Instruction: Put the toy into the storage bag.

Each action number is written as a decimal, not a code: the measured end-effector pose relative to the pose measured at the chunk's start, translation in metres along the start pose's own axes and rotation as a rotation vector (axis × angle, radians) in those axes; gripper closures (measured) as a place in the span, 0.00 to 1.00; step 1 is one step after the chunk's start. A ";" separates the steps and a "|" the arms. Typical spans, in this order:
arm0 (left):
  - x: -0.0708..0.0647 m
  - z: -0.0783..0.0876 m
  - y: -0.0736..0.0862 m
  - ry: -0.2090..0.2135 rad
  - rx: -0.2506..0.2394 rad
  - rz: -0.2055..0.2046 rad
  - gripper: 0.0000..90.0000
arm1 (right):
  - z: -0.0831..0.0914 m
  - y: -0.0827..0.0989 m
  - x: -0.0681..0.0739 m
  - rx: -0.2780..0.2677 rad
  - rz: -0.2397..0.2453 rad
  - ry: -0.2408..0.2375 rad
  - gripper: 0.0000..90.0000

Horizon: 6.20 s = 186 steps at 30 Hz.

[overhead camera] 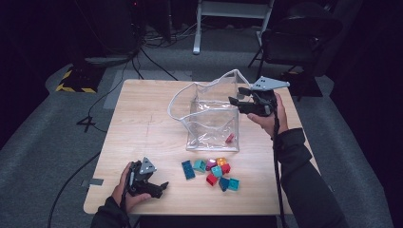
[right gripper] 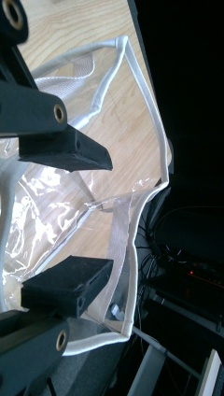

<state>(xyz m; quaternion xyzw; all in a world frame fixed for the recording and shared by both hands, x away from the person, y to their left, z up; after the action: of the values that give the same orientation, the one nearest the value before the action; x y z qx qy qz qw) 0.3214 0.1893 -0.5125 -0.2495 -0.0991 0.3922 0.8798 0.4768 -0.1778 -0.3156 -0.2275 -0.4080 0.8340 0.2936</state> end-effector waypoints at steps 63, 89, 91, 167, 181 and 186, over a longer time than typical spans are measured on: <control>0.000 0.000 0.000 0.005 0.004 0.001 0.00 | 0.040 0.132 0.079 0.073 0.179 -0.154 0.29; 0.000 0.000 0.000 0.005 0.004 0.002 0.00 | 0.026 0.200 0.111 0.208 0.219 -0.357 0.30; 0.000 0.000 0.000 0.005 0.004 0.001 0.00 | 0.023 0.203 0.114 0.223 0.226 -0.352 0.30; 0.001 0.000 -0.001 0.003 0.005 -0.001 0.00 | 0.053 0.147 0.046 0.048 0.049 -0.143 0.66; 0.001 -0.001 -0.001 0.002 0.001 0.001 0.00 | 0.071 0.100 0.023 -0.025 0.059 -0.066 0.66; 0.001 -0.001 -0.001 0.002 0.002 0.001 0.00 | 0.076 0.085 0.020 -0.046 0.075 -0.034 0.66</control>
<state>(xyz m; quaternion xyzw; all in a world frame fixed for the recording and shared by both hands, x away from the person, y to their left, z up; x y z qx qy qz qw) 0.3225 0.1890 -0.5125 -0.2491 -0.0978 0.3924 0.8800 0.3891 -0.2481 -0.3450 -0.2351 -0.4232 0.8386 0.2497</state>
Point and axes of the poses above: each handheld gripper's, and its own axes: z roughly backward along the jaws, y roughly out of its underside, x roughly to its left, the point moved 1 cm from there along -z, roughly forward along the jaws, and after that the axes turned 10 degrees about x, right-handed, at the moved point
